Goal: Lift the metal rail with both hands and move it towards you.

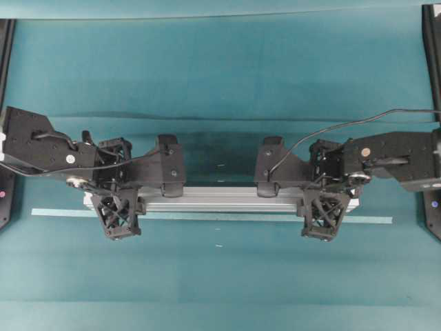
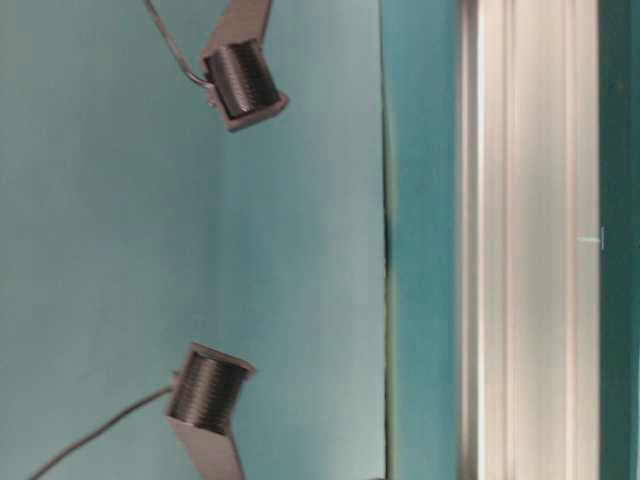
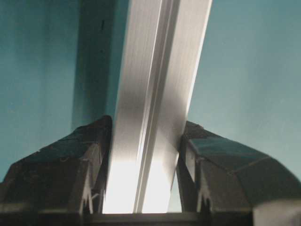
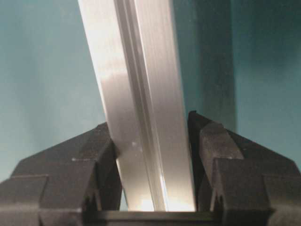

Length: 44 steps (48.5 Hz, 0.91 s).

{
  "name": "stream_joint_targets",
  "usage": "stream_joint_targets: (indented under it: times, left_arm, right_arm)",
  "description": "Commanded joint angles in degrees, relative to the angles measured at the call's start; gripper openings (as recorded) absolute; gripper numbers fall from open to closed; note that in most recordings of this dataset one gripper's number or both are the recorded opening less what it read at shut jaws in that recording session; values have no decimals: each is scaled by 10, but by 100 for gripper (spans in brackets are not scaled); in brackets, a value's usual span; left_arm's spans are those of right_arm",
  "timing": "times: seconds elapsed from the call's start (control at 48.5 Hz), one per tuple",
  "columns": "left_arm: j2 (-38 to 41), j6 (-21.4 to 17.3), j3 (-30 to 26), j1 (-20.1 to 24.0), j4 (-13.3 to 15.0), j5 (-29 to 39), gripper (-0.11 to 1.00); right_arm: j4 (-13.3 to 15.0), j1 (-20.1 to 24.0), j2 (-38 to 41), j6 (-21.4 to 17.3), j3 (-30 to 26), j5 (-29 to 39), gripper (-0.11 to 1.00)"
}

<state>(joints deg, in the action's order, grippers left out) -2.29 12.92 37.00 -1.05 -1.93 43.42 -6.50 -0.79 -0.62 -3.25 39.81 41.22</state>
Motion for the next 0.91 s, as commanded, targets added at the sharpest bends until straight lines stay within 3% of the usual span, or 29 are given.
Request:
stream_joint_targets:
  times: [0.0, 0.887]
  left_arm:
    - [-3, 20, 4, 3, 2, -7, 33]
    - [12, 32, 18, 6, 2, -60, 33]
  right_arm:
    - [-3, 6, 9, -13, -2, -8, 42]
    - [-3, -4, 35, -13, 4, -37, 42]
